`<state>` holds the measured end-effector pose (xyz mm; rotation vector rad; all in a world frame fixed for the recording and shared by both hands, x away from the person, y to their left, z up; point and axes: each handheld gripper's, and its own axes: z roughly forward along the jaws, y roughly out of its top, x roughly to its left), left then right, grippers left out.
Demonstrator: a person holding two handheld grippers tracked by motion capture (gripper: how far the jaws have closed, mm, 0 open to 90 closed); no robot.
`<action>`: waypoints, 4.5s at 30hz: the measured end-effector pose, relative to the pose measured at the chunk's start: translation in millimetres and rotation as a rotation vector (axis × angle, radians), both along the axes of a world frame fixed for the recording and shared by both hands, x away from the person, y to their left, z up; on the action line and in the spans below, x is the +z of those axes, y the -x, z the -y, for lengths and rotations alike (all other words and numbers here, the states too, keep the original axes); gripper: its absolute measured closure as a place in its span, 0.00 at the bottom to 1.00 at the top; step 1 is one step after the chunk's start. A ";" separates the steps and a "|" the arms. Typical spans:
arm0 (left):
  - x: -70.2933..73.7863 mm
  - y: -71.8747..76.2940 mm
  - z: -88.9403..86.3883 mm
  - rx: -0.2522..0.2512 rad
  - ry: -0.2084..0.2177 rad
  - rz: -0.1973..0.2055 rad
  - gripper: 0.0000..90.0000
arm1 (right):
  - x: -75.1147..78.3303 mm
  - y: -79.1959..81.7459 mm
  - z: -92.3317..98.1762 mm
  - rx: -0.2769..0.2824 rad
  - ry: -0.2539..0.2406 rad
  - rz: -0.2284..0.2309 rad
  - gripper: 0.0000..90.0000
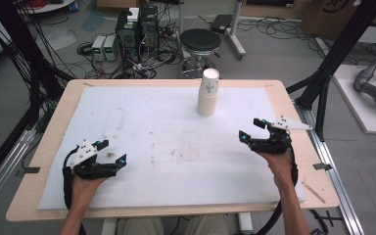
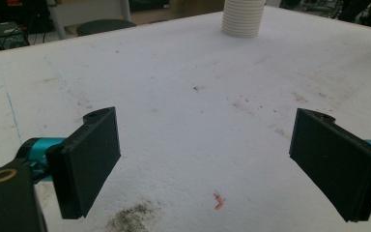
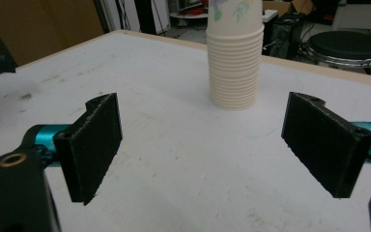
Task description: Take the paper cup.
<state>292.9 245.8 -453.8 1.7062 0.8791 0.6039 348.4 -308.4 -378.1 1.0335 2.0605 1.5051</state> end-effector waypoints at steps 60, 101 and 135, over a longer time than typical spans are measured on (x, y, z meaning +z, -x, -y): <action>0.0 -4.2 1.5 -0.012 -0.010 -0.036 0.12 | 123.0 -203.4 -104.2 0.125 0.411 -0.287 0.16; 0.1 -6.1 1.2 -0.013 -0.014 -0.056 0.12 | 104.3 -214.4 -128.7 0.110 0.483 -0.325 0.40; 0.1 -5.9 2.0 -0.013 -0.020 -0.054 0.12 | 198.5 -193.8 -116.6 0.095 0.412 -0.176 0.42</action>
